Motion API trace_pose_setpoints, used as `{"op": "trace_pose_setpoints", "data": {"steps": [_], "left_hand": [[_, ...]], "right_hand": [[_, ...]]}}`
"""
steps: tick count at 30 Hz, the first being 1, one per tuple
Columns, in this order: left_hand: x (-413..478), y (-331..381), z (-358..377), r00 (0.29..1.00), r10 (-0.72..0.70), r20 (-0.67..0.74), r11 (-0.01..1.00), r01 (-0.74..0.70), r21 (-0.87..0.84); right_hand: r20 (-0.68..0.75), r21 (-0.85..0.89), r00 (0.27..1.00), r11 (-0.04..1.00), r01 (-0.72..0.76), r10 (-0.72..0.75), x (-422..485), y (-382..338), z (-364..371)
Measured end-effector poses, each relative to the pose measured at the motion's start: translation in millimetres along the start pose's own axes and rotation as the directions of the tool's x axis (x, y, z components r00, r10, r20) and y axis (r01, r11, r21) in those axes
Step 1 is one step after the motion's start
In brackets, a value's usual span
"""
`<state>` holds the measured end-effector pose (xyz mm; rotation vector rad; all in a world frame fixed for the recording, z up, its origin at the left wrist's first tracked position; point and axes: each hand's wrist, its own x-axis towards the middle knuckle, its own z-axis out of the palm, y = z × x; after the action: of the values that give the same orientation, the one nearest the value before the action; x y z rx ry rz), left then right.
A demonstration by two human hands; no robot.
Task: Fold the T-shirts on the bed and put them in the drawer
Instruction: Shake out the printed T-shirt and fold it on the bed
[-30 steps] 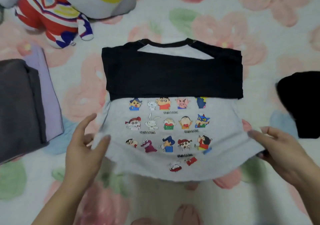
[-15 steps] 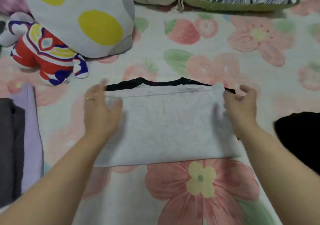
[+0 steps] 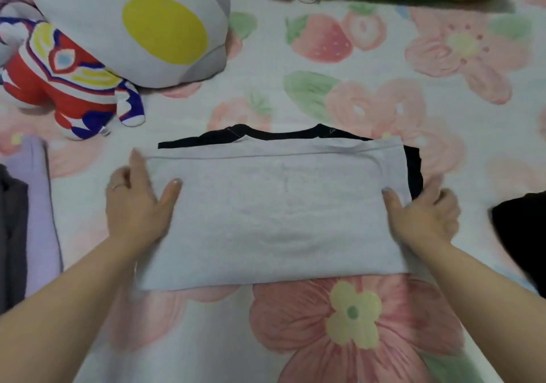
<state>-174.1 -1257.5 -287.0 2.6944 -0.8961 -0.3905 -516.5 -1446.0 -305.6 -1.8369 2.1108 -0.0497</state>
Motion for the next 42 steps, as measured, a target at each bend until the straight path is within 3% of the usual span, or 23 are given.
{"op": "trace_pose_setpoints", "data": {"steps": [2,4,7,10,14,16,18,21,23,24,27,30,36,38,42], "left_hand": [[-10.4,6.2,-3.4,0.986,-0.167,-0.012,0.962,0.160,-0.221],[-21.2,14.3,-1.0,0.967,-0.237,0.091,0.917,0.253,-0.308],[-31.1,13.7,4.8,0.952,-0.189,0.241,0.866,0.278,-0.416],[-39.4,8.8,-3.6,0.959,-0.065,0.277,0.790,0.219,-0.572],[-62.9,-13.8,-30.2,0.909,0.040,0.415,0.765,0.239,-0.598],[-91.8,-24.9,-35.8,0.871,-0.007,0.490,0.784,0.310,-0.538],[-123.0,-31.2,-30.0,0.849,-0.068,0.524,0.864,0.313,-0.396],[-143.9,-32.7,-17.4,0.922,-0.144,0.360,0.951,0.229,-0.207],[-137.4,-28.2,-14.6,0.962,-0.178,0.205,0.943,0.226,-0.245],[-130.6,-25.2,-12.8,0.969,-0.186,0.165,0.932,0.227,-0.282],[-111.1,-16.7,-5.2,0.973,-0.220,0.074,0.913,0.232,-0.336],[-101.5,-8.7,-6.7,0.975,-0.175,-0.134,0.967,0.145,-0.208],[-97.8,-2.9,-14.2,0.950,-0.059,-0.306,0.952,-0.039,-0.304],[-94.9,2.4,-8.7,0.969,-0.086,-0.233,0.945,0.005,-0.327],[-102.9,-1.8,-1.1,0.966,-0.253,-0.052,0.877,0.207,-0.433]], "right_hand": [[0.033,0.146,0.992,0.982,-0.124,0.120,3.9,-2.1,-7.5],[0.149,0.257,0.978,0.949,-0.183,0.148,5.3,-3.0,-13.2],[0.251,0.310,0.966,0.941,-0.139,0.060,6.0,-0.7,-20.1],[0.314,0.394,0.948,0.916,-0.072,-0.061,3.8,0.6,-32.9],[0.438,0.393,0.893,0.916,-0.086,-0.104,-19.6,26.0,-59.8],[0.501,0.355,0.865,0.921,-0.164,-0.039,-49.6,50.3,-62.0],[0.497,0.256,0.866,0.946,-0.197,0.045,-83.5,67.7,-56.5],[0.256,0.061,0.963,0.993,-0.099,0.081,-115.0,79.8,-43.9],[0.036,0.033,0.998,0.998,0.055,-0.056,-117.2,75.8,-39.5],[-0.007,0.057,0.995,0.994,0.095,-0.095,-114.1,70.6,-38.2],[0.092,0.221,0.996,0.975,-0.014,-0.007,-93.7,50.3,-33.7],[0.190,0.357,0.981,0.927,-0.111,0.044,-74.4,35.1,-31.4],[-0.017,0.420,1.000,0.907,0.022,-0.017,-58.9,48.2,-36.0],[0.002,0.452,1.000,0.892,-0.011,0.011,-59.5,53.4,-33.8],[0.167,0.540,0.972,0.810,-0.230,0.165,-68.2,65.9,-31.1]]}}
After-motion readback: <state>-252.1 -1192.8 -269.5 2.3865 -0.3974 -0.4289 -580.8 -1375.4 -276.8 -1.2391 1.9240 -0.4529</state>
